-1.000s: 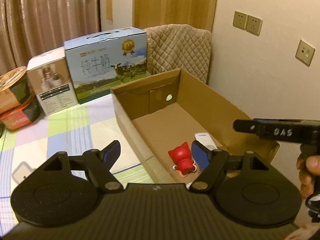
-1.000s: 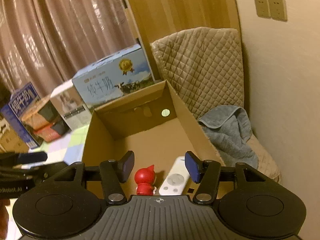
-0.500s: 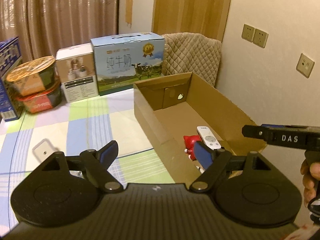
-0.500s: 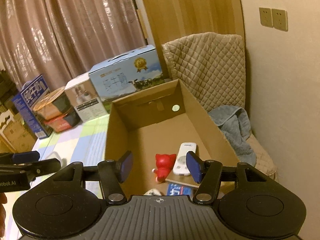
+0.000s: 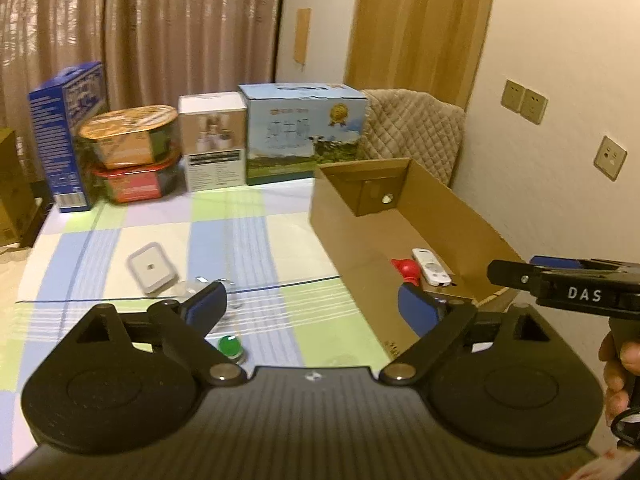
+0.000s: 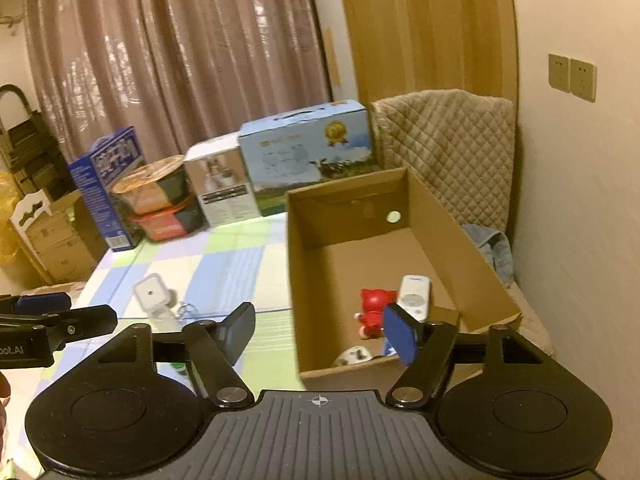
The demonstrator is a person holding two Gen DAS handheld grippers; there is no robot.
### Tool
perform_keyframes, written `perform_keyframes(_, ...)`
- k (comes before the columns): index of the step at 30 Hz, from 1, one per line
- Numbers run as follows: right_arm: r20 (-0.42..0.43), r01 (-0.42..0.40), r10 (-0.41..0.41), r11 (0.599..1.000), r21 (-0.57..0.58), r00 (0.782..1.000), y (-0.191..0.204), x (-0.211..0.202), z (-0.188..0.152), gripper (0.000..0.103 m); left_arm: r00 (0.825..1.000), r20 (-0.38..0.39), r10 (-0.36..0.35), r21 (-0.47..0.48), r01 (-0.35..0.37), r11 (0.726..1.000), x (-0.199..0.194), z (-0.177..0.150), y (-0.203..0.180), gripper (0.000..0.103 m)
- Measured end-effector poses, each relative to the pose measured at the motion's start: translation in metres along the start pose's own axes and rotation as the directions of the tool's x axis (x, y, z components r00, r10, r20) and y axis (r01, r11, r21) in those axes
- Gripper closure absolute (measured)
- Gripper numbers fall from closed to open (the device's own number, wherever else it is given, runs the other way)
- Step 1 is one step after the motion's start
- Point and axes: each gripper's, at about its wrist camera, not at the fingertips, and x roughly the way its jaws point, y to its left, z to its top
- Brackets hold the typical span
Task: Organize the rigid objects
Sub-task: 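Move both tools back from the box toward the remaining objects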
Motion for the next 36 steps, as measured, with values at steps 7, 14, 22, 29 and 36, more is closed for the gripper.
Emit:
perform_keyframes(7, 0.004, -0.029, 0.029, 0.999, -0.016, 1.000, 0.029, -0.010, -0.007, 0.020, 0.997, 0.015, 0.079, -0.044, -0.078, 0.996, -0.032, -0.014, 0.039, 0.007)
perform_keyframes(14, -0.007, -0.078, 0.078, 0.997, -0.030, 0.997, 0.054, -0.010, -0.017, 0.016, 0.985, 0.010, 0.170, -0.094, -0.168, 0.981, -0.052, -0.028, 0.083, 0.003)
perform_keyframes(22, -0.038, -0.112, 0.110, 0.992, -0.064, 0.993, 0.077, -0.004, -0.031, 0.015, 0.969, 0.006, 0.247, -0.115, -0.245, 0.963, -0.062, -0.041, 0.112, 0.001)
perform_keyframes(29, -0.062, -0.133, 0.128, 0.988, -0.082, 0.990, 0.088, 0.005, -0.043, 0.015, 0.967, -0.016, 0.255, -0.106, -0.256, 0.961, -0.056, -0.050, 0.117, 0.001)
perform_keyframes(36, -0.077, -0.135, 0.129, 0.987, -0.091, 0.989, 0.093, 0.015, -0.050, 0.015, 0.970, -0.044, 0.241, -0.108, -0.244, 0.964, -0.043, -0.058, 0.120, 0.001)
